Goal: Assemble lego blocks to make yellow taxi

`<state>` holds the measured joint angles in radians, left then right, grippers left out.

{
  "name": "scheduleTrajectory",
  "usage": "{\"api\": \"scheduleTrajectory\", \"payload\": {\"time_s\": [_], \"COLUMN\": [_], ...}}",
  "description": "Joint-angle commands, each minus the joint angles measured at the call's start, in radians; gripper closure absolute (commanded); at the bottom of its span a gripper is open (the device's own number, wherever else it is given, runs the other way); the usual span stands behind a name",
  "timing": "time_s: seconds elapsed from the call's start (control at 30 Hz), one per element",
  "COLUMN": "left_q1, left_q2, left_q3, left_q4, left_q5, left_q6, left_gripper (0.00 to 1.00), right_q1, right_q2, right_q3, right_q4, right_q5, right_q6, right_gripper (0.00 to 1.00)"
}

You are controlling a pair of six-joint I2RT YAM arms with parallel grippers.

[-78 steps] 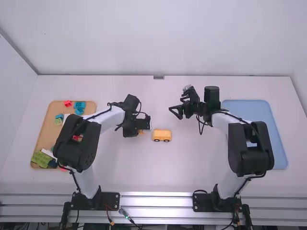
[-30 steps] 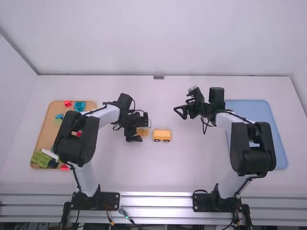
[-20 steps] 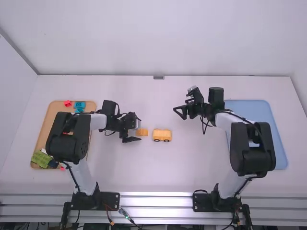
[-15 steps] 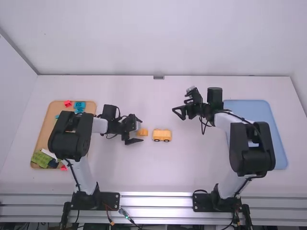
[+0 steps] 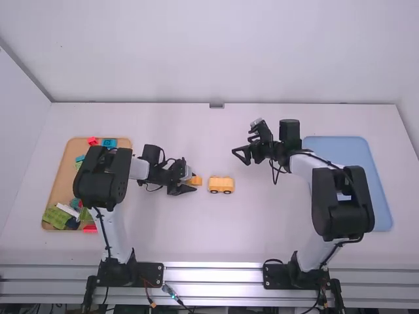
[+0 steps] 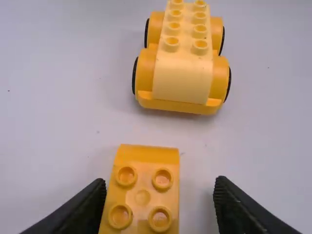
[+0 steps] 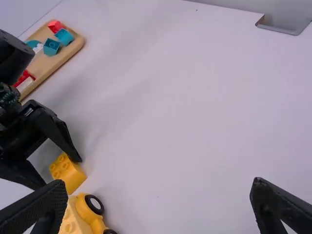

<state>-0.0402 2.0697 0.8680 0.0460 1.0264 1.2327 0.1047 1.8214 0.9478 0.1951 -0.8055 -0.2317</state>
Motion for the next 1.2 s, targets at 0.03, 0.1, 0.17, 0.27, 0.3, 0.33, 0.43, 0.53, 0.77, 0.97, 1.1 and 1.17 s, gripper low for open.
{"api": "scheduleTrajectory", "payload": {"time_s": [0.03, 0.1, 0.17, 0.27, 0.3, 0.33, 0.43, 0.53, 0.77, 0.97, 1.1, 1.17], "left_q1": [0.001, 0.001, 0.003, 0.014, 0.015, 0.015, 0.012, 0.013, 0.029, 0.021, 0.031, 0.036], "left_q2": [0.027, 0.027, 0.027, 0.027, 0.027, 0.027, 0.027, 0.027, 0.027, 0.027, 0.027, 0.027], "left_q3": [0.0, -0.006, -0.019, -0.024, -0.025, -0.025, -0.024, -0.024, -0.003, 0.002, 0.002, 0.002], "left_q4": [-0.015, -0.011, -0.006, -0.005, -0.005, -0.005, -0.009, -0.008, -0.023, -0.05, -0.077, -0.084], "left_q5": [0.007, 0.004, 0.006, 0.006, 0.005, 0.005, 0.006, 0.013, 0.074, 0.0, -0.022, -0.024], "left_q6": [0.074, 0.098, 0.13, 0.119, 0.119, 0.119, 0.119, 0.119, 0.118, 0.118, 0.118, 0.118], "left_gripper": [0.59, 0.66, 0.72, 0.71, 0.71, 0.7, 0.7, 0.77, 0.76, 0.6, 0.5, 0.5], "right_q1": [-0.001, 0.0, 0.001, -0.008, -0.013, -0.016, -0.027, -0.021, 0.032, 0.04, 0.038, 0.04], "right_q2": [0.004, 0.004, 0.004, 0.002, -0.003, -0.006, -0.03, -0.084, -0.303, -0.36, -0.326, -0.301], "right_q3": [0.021, 0.021, 0.021, 0.021, 0.021, 0.021, 0.021, 0.008, -0.155, -0.36, -0.439, -0.444], "right_q4": [-0.015, -0.02, -0.03, -0.035, -0.036, -0.04, -0.05, -0.096, -0.07, 0.221, 0.387, 0.403], "right_q5": [-0.009, -0.009, -0.017, -0.09, -0.116, -0.134, -0.146, -0.137, 0.017, 0.014, 0.014, 0.014], "right_q6": [-0.006, -0.007, -0.036, -0.095, -0.116, -0.131, -0.143, -0.246, -0.357, -0.29, -0.225, -0.218], "right_gripper": [0.01, 0.01, 0.01, 0.01, 0.01, 0.01, 0.01, 0.01, 0.01, 0.01, 0.01, 0.01]}}
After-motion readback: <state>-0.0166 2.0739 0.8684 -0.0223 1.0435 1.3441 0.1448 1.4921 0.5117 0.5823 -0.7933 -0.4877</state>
